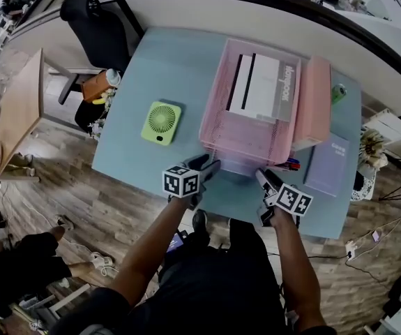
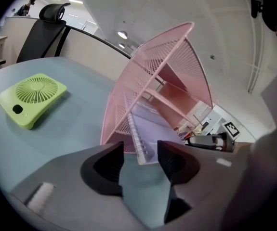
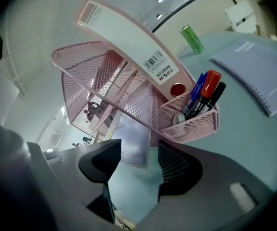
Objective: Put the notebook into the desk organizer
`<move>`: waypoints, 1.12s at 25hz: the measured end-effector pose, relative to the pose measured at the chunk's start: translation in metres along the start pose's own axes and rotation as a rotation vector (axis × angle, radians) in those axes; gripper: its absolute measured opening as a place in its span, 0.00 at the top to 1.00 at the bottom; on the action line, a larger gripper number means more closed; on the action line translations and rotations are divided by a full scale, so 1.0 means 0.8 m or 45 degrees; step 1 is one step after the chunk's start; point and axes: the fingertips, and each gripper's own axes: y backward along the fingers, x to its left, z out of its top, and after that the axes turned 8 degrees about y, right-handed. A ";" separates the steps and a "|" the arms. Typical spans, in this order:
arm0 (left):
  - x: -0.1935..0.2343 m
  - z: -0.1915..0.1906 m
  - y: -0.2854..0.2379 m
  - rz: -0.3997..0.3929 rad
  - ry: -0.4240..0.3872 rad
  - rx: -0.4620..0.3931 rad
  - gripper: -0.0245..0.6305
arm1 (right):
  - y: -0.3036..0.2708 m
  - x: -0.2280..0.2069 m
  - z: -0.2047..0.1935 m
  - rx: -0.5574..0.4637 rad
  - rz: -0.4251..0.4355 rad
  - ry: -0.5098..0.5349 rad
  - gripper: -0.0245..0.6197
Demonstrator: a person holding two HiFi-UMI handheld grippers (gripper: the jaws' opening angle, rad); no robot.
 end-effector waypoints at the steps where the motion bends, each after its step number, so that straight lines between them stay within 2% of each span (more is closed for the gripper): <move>1: 0.000 -0.002 -0.003 -0.003 0.002 0.007 0.57 | -0.003 0.000 -0.002 0.006 0.011 -0.012 0.62; 7: 0.000 -0.006 -0.011 -0.020 0.013 0.030 0.57 | -0.021 -0.001 -0.012 0.028 0.042 -0.029 0.62; 9: -0.005 -0.006 -0.013 -0.039 0.015 0.036 0.63 | -0.025 -0.002 -0.015 0.043 0.029 -0.006 0.63; 10: -0.007 -0.006 -0.013 -0.042 0.013 0.035 0.65 | -0.027 -0.002 -0.016 0.050 0.020 0.007 0.66; 11: -0.008 -0.006 -0.014 -0.037 0.010 0.031 0.66 | -0.027 -0.002 -0.016 0.054 0.010 0.017 0.74; 15: -0.012 0.002 -0.009 0.001 -0.018 -0.007 0.70 | -0.023 0.010 -0.008 0.022 -0.019 0.071 0.85; 20: -0.019 0.007 0.004 0.105 -0.166 -0.043 0.72 | -0.015 0.030 -0.004 -0.021 -0.109 0.167 0.89; 25: -0.029 -0.002 0.019 0.223 -0.428 -0.008 0.72 | -0.008 0.039 -0.023 0.010 -0.186 0.251 0.90; 28: -0.046 -0.004 0.026 0.239 -0.533 -0.002 0.72 | -0.005 0.043 -0.037 0.042 -0.243 0.311 0.90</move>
